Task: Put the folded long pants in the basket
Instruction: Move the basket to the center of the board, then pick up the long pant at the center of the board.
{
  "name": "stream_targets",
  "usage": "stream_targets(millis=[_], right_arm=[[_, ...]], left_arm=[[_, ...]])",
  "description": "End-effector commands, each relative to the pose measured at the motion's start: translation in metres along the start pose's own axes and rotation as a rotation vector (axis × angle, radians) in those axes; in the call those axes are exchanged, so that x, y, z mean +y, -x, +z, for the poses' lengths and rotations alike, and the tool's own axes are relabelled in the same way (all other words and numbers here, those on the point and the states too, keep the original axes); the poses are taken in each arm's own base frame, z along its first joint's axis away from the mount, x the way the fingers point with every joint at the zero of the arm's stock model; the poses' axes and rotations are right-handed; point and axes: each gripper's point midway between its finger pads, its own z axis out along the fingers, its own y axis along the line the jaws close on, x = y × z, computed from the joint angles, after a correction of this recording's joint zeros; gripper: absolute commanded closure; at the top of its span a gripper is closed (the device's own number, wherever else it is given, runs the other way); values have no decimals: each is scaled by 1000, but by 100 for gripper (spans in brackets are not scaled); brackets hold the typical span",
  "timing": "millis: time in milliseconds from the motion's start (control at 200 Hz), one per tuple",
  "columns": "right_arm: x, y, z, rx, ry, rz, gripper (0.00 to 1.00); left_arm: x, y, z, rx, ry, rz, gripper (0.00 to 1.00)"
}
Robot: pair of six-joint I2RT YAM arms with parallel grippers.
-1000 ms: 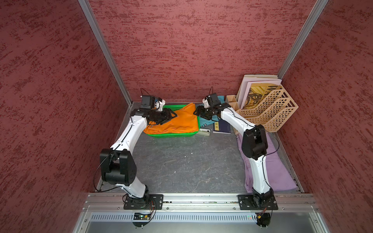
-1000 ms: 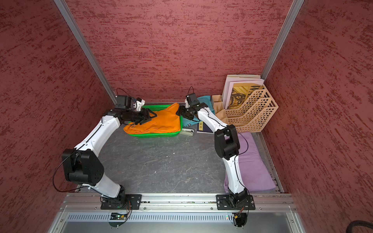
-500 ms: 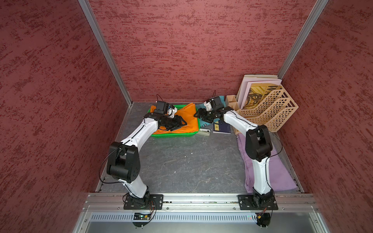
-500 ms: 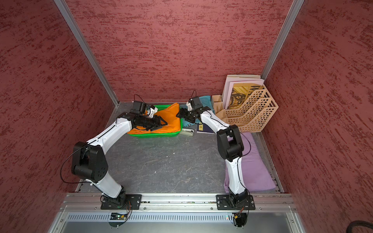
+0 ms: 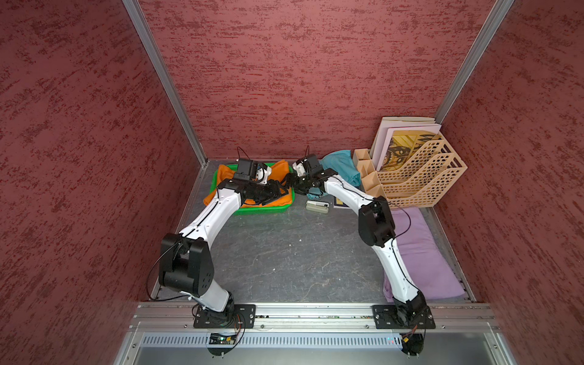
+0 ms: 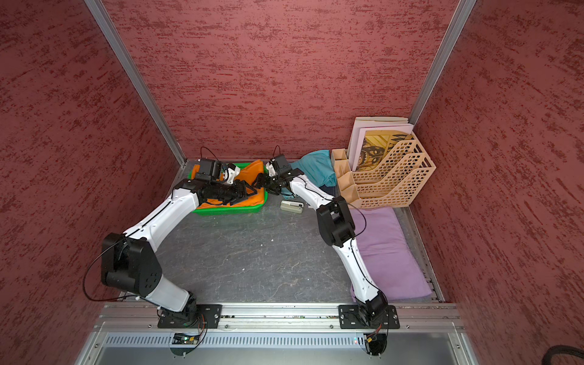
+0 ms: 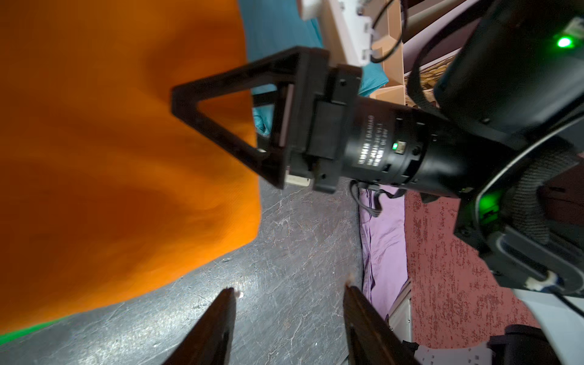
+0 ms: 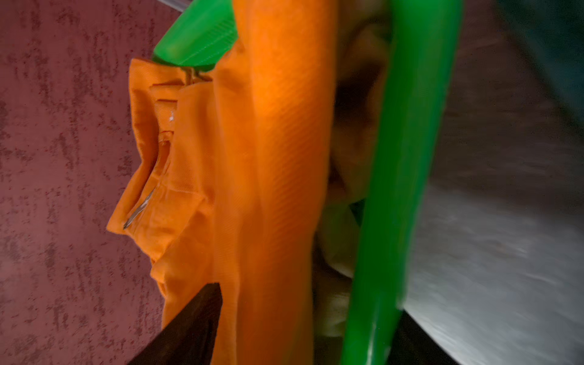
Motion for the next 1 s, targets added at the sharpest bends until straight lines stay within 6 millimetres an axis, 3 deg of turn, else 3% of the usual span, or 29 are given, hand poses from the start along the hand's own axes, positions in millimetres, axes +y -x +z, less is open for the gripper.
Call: stream_targets(millis=[0,110,245,441,576,766,997], right_arm=[[51,2,-17,-10,78,-84,21],[35,24,-54,-100,-8,-115,17],[-13,53,-112,-227,-71,-35,17],[-73,66,-174,-324,-111,64,18],[-95,58,-191,-336,-116,113,19],[-91,38,-207,-325,-119,109,20],[-90,16,-217,-311,-134,94,20]], left_arm=[[-1,2,-4,-8,8,1,40],[-7,1,0,-5,-9,-9,36],[-21,2,17,19,-4,-8,35],[-40,3,70,41,77,-58,32],[-39,13,115,7,173,-112,30],[-14,33,170,6,284,-194,31],[13,53,203,-36,362,-210,33]])
